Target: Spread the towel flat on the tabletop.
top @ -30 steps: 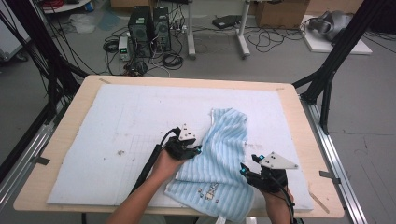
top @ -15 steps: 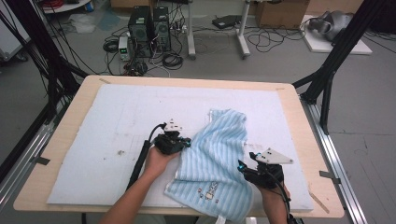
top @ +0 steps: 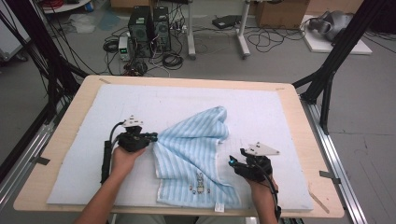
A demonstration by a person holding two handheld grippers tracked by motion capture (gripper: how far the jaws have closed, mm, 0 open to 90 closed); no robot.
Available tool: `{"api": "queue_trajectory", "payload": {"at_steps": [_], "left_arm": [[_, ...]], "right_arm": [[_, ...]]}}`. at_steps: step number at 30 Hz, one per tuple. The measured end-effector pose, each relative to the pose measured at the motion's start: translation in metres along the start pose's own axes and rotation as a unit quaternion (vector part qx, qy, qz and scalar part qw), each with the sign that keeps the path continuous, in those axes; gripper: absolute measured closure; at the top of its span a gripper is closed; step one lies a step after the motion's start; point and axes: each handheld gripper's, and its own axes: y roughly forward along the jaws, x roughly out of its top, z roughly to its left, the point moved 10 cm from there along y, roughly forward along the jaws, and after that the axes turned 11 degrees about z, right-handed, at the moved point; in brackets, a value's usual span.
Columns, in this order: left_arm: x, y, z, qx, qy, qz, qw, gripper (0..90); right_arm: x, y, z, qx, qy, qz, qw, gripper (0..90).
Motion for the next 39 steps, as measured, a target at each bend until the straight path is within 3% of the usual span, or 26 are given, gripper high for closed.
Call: {"api": "queue_trajectory", "payload": {"at_steps": [4, 9, 15, 16, 19, 21, 24, 27, 31, 33, 34, 36, 37, 39], "left_arm": [[-0.005, -0.019, 0.02, 0.017, -0.016, -0.013, 0.9996, 87.5], [-0.023, -0.031, 0.041, 0.03, -0.034, -0.016, 0.9988, 87.4], [-0.031, -0.035, 0.044, 0.022, -0.039, -0.026, 0.9986, 86.5], [-0.032, -0.035, 0.043, 0.022, -0.039, -0.03, 0.9985, 85.1], [-0.031, -0.035, 0.046, 0.031, -0.051, -0.044, 0.9973, 59.1], [-0.031, -0.037, 0.048, 0.034, -0.051, -0.053, 0.9967, 49.9], [-0.029, -0.043, 0.05, 0.034, -0.051, -0.07, 0.9957, 44.6], [-0.028, -0.047, 0.05, 0.033, -0.047, -0.082, 0.995, 44.1], [-0.027, -0.049, 0.05, 0.034, -0.038, -0.088, 0.9948, 42.0], [-0.026, -0.049, 0.051, 0.037, -0.038, -0.093, 0.9942, 40.8], [-0.025, -0.049, 0.051, 0.036, -0.04, -0.095, 0.9941, 40.5], [-0.025, -0.048, 0.051, 0.037, -0.041, -0.096, 0.9938, 39.7], [-0.025, -0.047, 0.051, 0.038, -0.04, -0.096, 0.9938, 39.5], [-0.025, -0.045, 0.05, 0.038, -0.039, -0.092, 0.9943, 39.6]], "right_arm": [[0.009, 0.01, 0.006, 0.004, -0.001, 0.002, 1.0, 47.0], [0.023, 0.022, 0.01, 0.003, 0.0, 0.007, 1.0, 47.1], [0.042, 0.034, 0.01, -0.008, -0.004, 0.01, 0.9999, 47.0], [0.047, 0.036, 0.009, -0.012, -0.004, 0.009, 0.9999, 46.9], [0.061, 0.043, 0.006, -0.017, -0.005, 0.009, 0.9998, 46.3], [0.069, 0.048, 0.006, -0.023, -0.012, 0.009, 0.9996, 45.4], [0.081, 0.059, 0.006, -0.022, -0.015, 0.012, 0.9996, 42.7], [0.092, 0.074, 0.007, -0.011, 0.0, 0.018, 0.9998, 38.0], [0.104, 0.098, 0.012, -0.004, 0.004, 0.04, 0.9992, 33.2], [0.106, 0.112, 0.015, 0.011, 0.013, 0.05, 0.9986, 34.2], [0.105, 0.118, 0.016, 0.015, 0.02, 0.058, 0.998, 36.0], [0.101, 0.127, 0.018, 0.028, 0.017, 0.07, 0.997, 49.1], [0.1, 0.129, 0.017, 0.021, 0.008, 0.068, 0.9974, 56.5], [0.101, 0.127, 0.016, 0.032, -0.001, 0.069, 0.9971, 80.1]]}}
